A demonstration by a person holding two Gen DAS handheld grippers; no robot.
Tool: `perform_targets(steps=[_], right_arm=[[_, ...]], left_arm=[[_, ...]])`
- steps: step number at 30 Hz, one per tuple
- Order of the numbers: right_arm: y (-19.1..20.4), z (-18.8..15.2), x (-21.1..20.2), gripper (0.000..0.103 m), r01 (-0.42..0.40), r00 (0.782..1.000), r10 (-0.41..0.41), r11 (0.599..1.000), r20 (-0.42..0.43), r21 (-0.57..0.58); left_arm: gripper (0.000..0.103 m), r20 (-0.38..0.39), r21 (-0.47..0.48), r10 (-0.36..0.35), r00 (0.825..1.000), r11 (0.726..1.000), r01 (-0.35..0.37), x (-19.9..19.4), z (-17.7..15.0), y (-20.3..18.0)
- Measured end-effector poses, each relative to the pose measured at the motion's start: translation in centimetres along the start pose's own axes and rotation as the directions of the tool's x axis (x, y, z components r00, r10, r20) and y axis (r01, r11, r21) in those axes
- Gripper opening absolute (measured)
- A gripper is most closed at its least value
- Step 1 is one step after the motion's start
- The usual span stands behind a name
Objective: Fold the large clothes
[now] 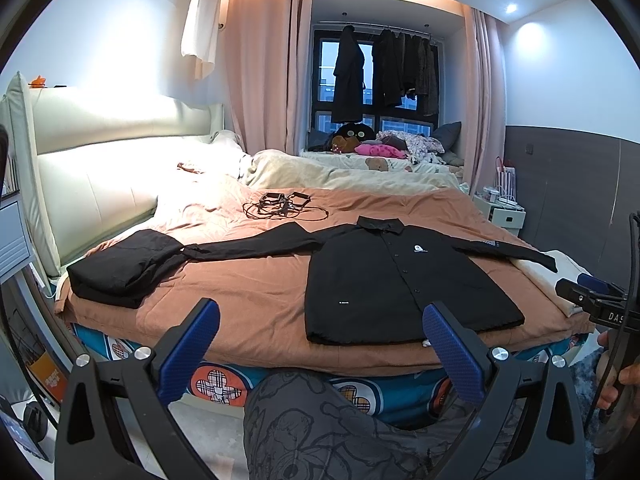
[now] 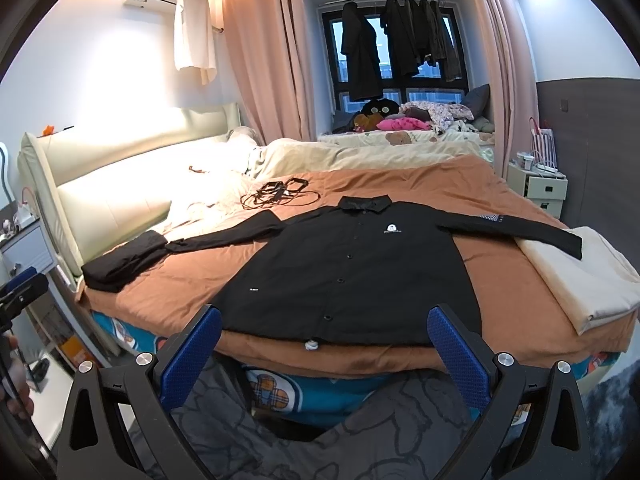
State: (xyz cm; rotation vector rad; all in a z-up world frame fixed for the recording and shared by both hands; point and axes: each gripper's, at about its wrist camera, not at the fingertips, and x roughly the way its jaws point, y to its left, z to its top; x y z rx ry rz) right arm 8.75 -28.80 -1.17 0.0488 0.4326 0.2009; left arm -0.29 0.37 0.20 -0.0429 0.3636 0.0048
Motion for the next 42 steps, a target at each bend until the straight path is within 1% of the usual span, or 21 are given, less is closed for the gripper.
perform_targets(steps=[6,7,42], right_arm=[[-0.7,0.0,0.1,0.103,0.007,1.000,-0.007,1.000,0.002,0.006],[-0.1,-0.2,0.1,0.103,0.009,1.000,-0.009,1.000,0.003,0.006],[0.4,-0.4,0.3,0.103,0.000,1.000,0.000,1.000,0.001,-0.012]], left_arm=[[0.103,0.002,0.001,0.000,1.000,1.000,0.000,0.0,-0.1,0.0],[0.103,0.002,0.001,0.000,1.000,1.000,0.000,0.0,-0.1,0.0],[0.103,0.002,-0.007,0.002,1.000,1.000,-0.002,0.0,0.0,0.1]])
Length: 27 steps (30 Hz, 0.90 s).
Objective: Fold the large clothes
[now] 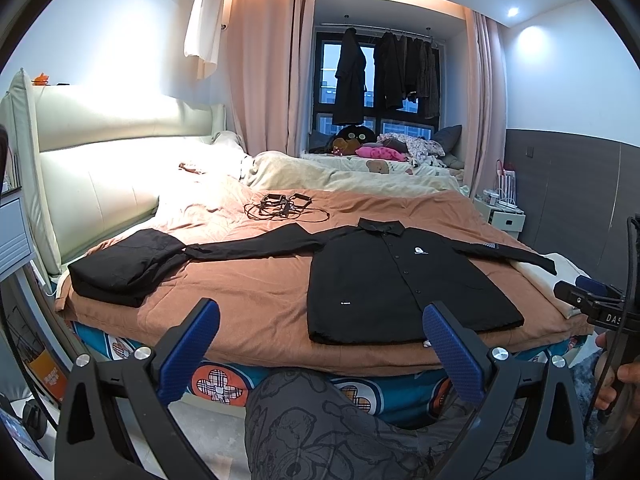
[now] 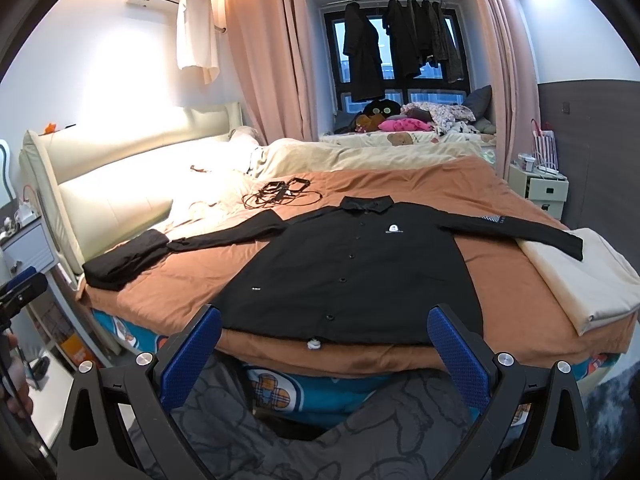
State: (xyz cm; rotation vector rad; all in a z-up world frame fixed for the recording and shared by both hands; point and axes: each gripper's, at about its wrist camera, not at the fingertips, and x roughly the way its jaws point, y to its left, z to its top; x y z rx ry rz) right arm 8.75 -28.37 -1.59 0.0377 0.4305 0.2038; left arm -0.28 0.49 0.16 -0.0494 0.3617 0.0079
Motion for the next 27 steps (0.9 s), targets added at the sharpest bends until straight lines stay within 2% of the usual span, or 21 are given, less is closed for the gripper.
perform_targets(steps=[14,27], right_arm=[[0.5,-0.4,2.0,0.103,-0.015,0.999,0.015,1.000,-0.045,-0.001],[-0.7,1.7,8.3,0.103,-0.011,0.997,0.014,0.999,-0.075,0.047]], left_arm=[[0.103,0.025,-0.005,0.001,1.000,1.000,-0.001,0.5,-0.3,0.6],[0.103,-0.044,-0.044,0.042,0.998,0.998,-0.044,7.2,1.1,4.3]])
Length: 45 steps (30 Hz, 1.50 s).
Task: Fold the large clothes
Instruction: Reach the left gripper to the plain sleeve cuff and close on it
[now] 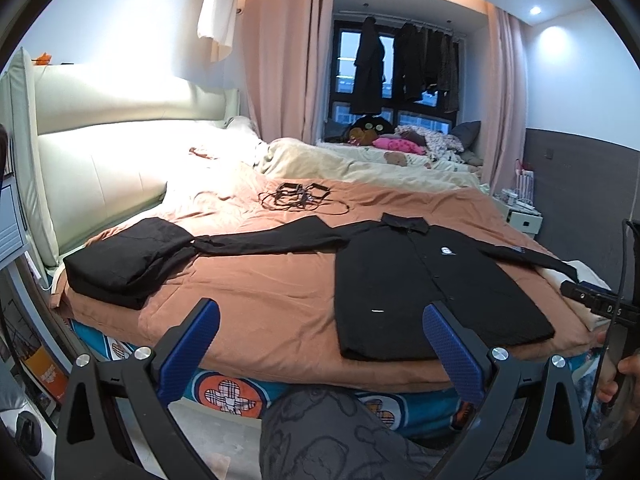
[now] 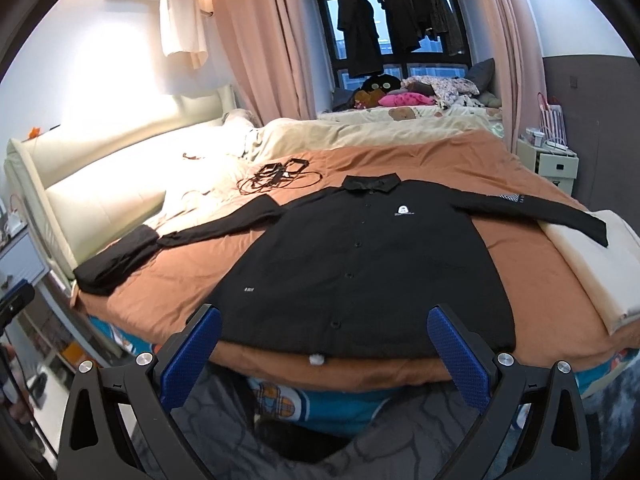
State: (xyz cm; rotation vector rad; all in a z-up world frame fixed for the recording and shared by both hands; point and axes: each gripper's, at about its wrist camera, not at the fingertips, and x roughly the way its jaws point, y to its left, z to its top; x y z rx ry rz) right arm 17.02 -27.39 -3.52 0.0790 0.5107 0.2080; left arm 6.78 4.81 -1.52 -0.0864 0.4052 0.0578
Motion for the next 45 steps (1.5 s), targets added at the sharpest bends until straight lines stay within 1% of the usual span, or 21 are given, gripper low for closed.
perform_targets(steps=[5,8,10,14,16,20,23,26,28,30,32,33,34,36,40,43,45], right_arm=[[-0.2,1.7,3.1,0.103,0.015,1.000,-0.015,1.000,-0.021,0.005],[-0.4,2.6,5.0,0.103,0.023,0.999,-0.022,1.000,-0.037,0.018],[-0.6,3.3,6.4,0.103,0.025,0.998,-0.024,0.999,-0.055,0.032],[-0.5,4.5,8.5,0.103,0.017,0.998,-0.014,0.999,-0.064,0.044],[-0.2,5.2,9.5,0.101,0.010,0.998,-0.008,0.999,-0.064,0.041],[0.3,6.7,12.2,0.100,-0.001,0.997,0.004,0.999,-0.079,0.045],[0.7,7.7,14.2,0.096,-0.003,0.996,0.007,0.999,-0.088,0.044],[0.9,8.8,16.4,0.094,-0.006,0.995,0.010,0.999,-0.095,0.039],[1.2,9.4,18.0,0.091,-0.018,0.994,0.023,0.999,-0.103,0.041],[1.4,10.0,19.5,0.089,-0.031,0.993,0.036,0.999,-0.116,0.041],[1.5,10.6,21.0,0.086,-0.041,0.991,0.046,0.998,-0.126,0.043],[1.6,10.8,21.7,0.083,-0.045,0.990,0.050,0.998,-0.131,0.043],[1.7,11.1,22.5,0.078,-0.050,0.989,0.056,0.998,-0.137,0.043],[1.9,11.7,24.0,0.071,-0.061,0.987,0.067,0.997,-0.149,0.044],[2.4,12.7,26.8,0.069,-0.069,0.983,0.074,0.997,-0.166,0.034],[2.6,13.5,29.3,0.065,-0.062,0.980,0.066,0.998,-0.189,0.024],[2.6,13.8,31.0,0.064,-0.066,0.975,0.072,0.997,-0.209,0.035]], left_arm=[[0.103,-0.030,-0.028,0.025,0.999,0.999,-0.026,3.4,1.1,1.9],[0.103,-0.067,-0.049,0.029,0.997,0.998,-0.032,5.8,1.7,3.4],[0.103,-0.084,-0.063,0.034,0.996,0.997,-0.039,7.2,2.1,4.4],[0.103,-0.112,-0.085,0.047,0.993,0.995,-0.056,10.1,3.1,6.6],[0.103,-0.123,-0.094,0.049,0.991,0.994,-0.061,11.4,3.6,7.4],[0.103,-0.140,-0.108,0.055,0.989,0.992,-0.071,14.2,4.7,9.0],[0.098,-0.160,-0.132,0.056,0.986,0.988,-0.078,16.8,5.4,10.5],[0.093,-0.188,-0.143,0.066,0.980,0.985,-0.094,19.5,6.1,11.9],[0.087,-0.211,-0.149,0.073,0.975,0.983,-0.106,21.3,6.4,12.8],[0.084,-0.230,-0.162,0.073,0.970,0.980,-0.113,23.1,6.6,13.7],[0.084,-0.248,-0.185,0.077,0.966,0.975,-0.125,25.0,7.0,15.0],[0.083,-0.256,-0.198,0.078,0.963,0.971,-0.131,25.9,7.1,15.6],[0.080,-0.262,-0.208,0.077,0.962,0.969,-0.134,26.6,7.3,16.1],[0.075,-0.281,-0.237,0.069,0.957,0.961,-0.139,28.7,7.6,17.4],[0.074,-0.313,-0.284,0.063,0.948,0.946,-0.157,32.3,8.0,19.5],[0.074,-0.353,-0.313,0.064,0.934,0.932,-0.182,35.4,8.2,20.9],[0.074,-0.380,-0.324,0.074,0.922,0.923,-0.207,37.3,8.2,21.7]])
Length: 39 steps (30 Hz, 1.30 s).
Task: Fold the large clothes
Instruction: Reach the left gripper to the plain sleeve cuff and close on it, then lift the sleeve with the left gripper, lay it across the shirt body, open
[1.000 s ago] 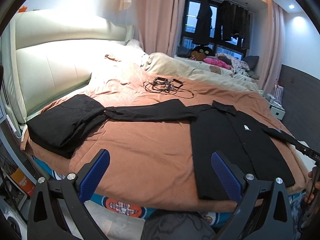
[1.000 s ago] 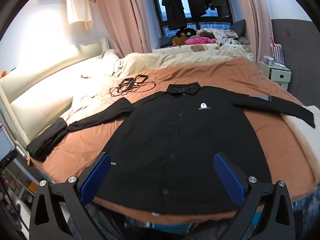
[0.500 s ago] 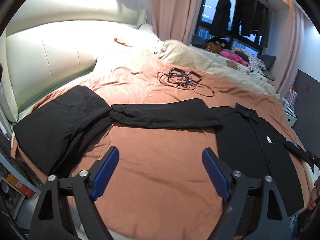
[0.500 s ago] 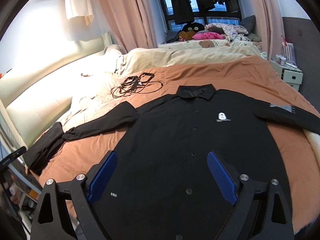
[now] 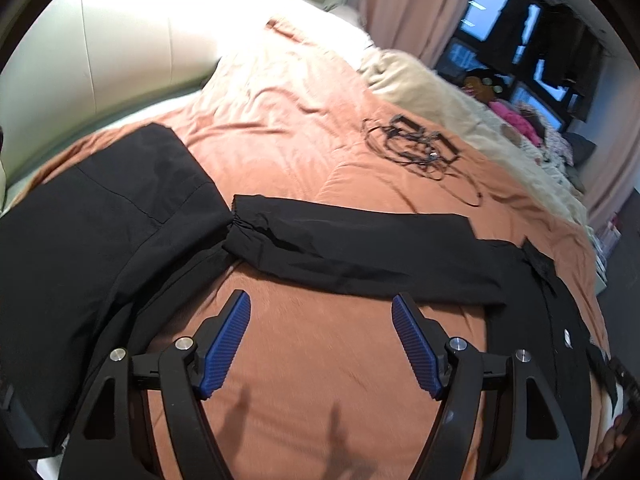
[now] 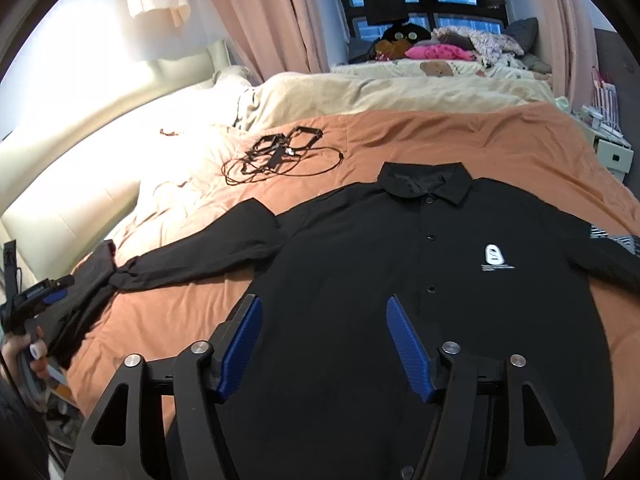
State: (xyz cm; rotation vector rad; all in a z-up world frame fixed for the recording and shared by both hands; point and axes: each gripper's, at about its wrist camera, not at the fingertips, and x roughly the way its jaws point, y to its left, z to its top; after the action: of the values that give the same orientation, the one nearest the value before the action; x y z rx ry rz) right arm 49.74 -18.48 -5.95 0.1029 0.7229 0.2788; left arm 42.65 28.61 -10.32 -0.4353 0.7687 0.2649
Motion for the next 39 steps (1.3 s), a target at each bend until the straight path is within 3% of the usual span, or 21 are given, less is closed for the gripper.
perform_targets(steps=[5,7,14,18,22,23,24,25,29,34,39], right_arm=[[0.2,1.4,4.0,0.064,0.006,0.999,-0.007,1.000,-0.033,-0.007],[0.2,1.8,6.0,0.054,-0.007,0.998,0.007,1.000,-0.061,0.002],[0.2,2.9,11.3,0.046,-0.043,0.992,0.046,0.999,-0.119,0.028],[0.1,3.2,14.5,0.034,-0.056,0.986,0.067,0.996,-0.154,0.069],[-0.5,3.1,17.5,0.020,-0.088,0.975,0.117,0.984,-0.187,0.155],[-0.6,3.2,18.0,0.019,-0.090,0.974,0.123,0.981,-0.191,0.170],[-0.6,3.2,18.7,0.017,-0.098,0.971,0.135,0.977,-0.196,0.187],[-0.6,3.3,19.4,0.014,-0.107,0.968,0.149,0.973,-0.202,0.203],[-0.1,3.8,21.3,0.010,-0.144,0.959,0.196,0.958,-0.204,0.246],[1.2,4.2,23.3,0.006,-0.195,0.943,0.261,0.935,-0.204,0.296],[2.5,3.8,25.2,0.005,-0.184,0.928,0.268,0.934,-0.258,0.307]], left_arm=[[0.074,-0.057,-0.056,0.075,0.996,0.995,-0.078,4.2,1.4,1.3],[0.071,-0.082,-0.083,0.096,0.992,0.991,-0.103,5.8,1.6,1.8],[0.070,-0.142,-0.154,0.177,0.974,0.968,-0.199,10.8,2.1,2.4],[0.068,-0.168,-0.186,0.234,0.958,0.946,-0.264,13.8,2.3,2.7],[0.030,-0.181,-0.222,0.277,0.944,0.923,-0.314,15.4,2.4,3.4],[0.025,-0.169,-0.234,0.275,0.946,0.921,-0.310,15.3,2.6,3.5],[0.011,-0.163,-0.234,0.264,0.951,0.926,-0.297,15.1,2.7,3.3],[0.008,-0.156,-0.222,0.248,0.956,0.934,-0.279,14.9,3.0,2.9],[0.007,-0.067,-0.183,0.250,0.966,0.949,-0.258,12.5,4.3,1.0],[0.007,0.020,-0.164,0.178,0.984,0.971,-0.173,8.7,7.1,-1.2],[0.006,0.110,-0.099,0.114,0.987,0.990,-0.103,5.6,10.3,-4.5]])
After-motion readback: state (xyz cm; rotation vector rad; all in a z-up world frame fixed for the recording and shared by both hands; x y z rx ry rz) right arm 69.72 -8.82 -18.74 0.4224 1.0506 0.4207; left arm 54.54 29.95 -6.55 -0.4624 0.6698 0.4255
